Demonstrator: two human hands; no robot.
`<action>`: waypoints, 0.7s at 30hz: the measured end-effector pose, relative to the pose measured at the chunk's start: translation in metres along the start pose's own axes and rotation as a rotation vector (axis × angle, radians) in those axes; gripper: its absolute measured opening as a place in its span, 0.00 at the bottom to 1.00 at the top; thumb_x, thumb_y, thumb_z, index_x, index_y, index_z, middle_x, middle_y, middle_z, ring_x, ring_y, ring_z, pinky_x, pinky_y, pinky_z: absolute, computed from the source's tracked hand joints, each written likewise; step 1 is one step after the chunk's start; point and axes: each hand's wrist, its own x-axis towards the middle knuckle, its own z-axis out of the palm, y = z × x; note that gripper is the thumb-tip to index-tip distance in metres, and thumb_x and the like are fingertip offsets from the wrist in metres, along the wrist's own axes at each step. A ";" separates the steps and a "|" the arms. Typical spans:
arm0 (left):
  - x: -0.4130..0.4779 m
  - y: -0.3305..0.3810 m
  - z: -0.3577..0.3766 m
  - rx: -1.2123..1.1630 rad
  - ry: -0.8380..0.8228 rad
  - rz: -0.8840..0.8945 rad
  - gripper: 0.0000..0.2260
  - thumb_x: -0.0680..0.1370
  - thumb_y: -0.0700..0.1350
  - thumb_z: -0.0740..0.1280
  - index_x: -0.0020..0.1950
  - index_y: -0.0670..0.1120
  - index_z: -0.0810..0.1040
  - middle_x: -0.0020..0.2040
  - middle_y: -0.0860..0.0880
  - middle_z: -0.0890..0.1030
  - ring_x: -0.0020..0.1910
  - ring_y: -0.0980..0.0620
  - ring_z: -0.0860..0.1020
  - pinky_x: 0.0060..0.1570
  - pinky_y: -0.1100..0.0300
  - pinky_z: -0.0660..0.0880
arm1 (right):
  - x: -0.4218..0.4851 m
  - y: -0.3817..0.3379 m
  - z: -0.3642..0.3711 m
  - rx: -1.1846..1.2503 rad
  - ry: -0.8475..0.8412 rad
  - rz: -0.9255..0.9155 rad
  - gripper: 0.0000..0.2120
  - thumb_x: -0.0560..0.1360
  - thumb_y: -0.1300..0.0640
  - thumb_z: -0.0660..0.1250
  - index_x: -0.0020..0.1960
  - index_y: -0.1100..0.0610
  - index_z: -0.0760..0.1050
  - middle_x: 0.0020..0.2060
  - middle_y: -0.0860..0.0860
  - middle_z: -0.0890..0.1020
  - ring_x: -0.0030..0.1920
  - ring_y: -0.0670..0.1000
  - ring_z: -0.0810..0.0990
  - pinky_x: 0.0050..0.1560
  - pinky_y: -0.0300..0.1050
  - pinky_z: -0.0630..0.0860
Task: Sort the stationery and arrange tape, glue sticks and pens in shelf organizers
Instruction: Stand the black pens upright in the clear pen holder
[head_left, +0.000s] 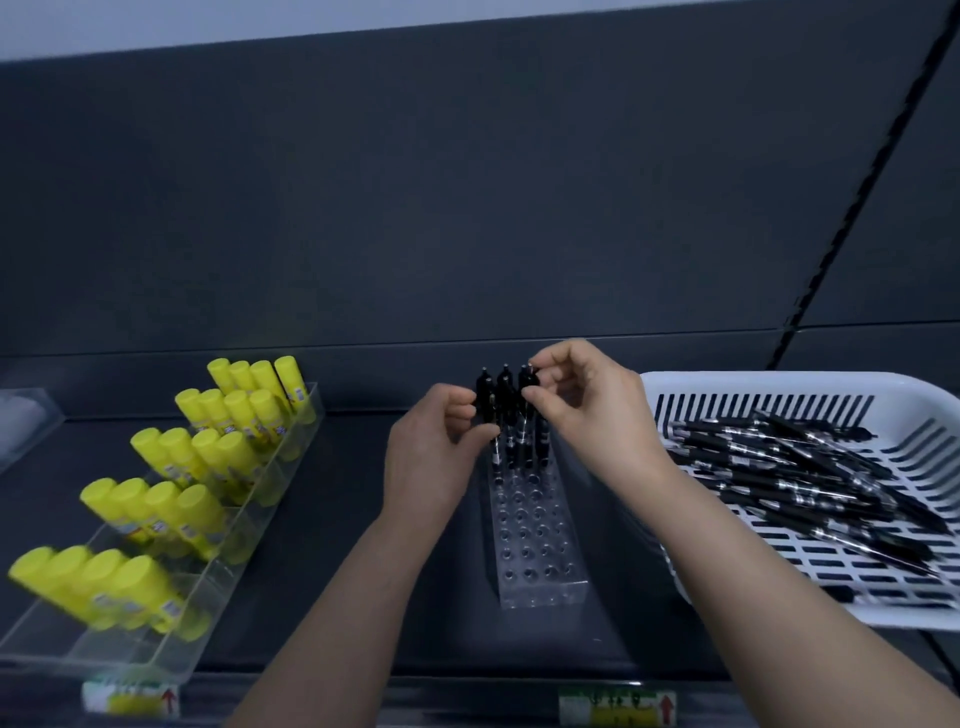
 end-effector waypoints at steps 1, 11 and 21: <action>0.000 -0.003 -0.003 0.008 -0.003 -0.006 0.13 0.70 0.45 0.76 0.50 0.53 0.76 0.44 0.59 0.79 0.43 0.65 0.78 0.47 0.69 0.75 | 0.002 -0.001 0.003 -0.001 -0.001 -0.003 0.11 0.70 0.60 0.73 0.45 0.48 0.76 0.35 0.44 0.80 0.36 0.39 0.78 0.42 0.31 0.74; 0.000 -0.012 -0.023 0.123 0.029 0.014 0.11 0.71 0.45 0.74 0.51 0.51 0.77 0.47 0.57 0.80 0.46 0.57 0.79 0.51 0.54 0.77 | 0.001 0.010 0.025 -0.160 -0.090 0.007 0.10 0.70 0.60 0.73 0.45 0.48 0.75 0.34 0.41 0.78 0.35 0.38 0.77 0.40 0.30 0.72; -0.003 0.010 -0.026 0.086 0.069 0.108 0.09 0.72 0.42 0.73 0.48 0.53 0.77 0.42 0.60 0.79 0.44 0.62 0.78 0.49 0.60 0.78 | -0.010 0.013 0.017 -0.188 -0.082 0.024 0.13 0.68 0.57 0.75 0.48 0.51 0.74 0.37 0.42 0.78 0.36 0.41 0.78 0.44 0.42 0.77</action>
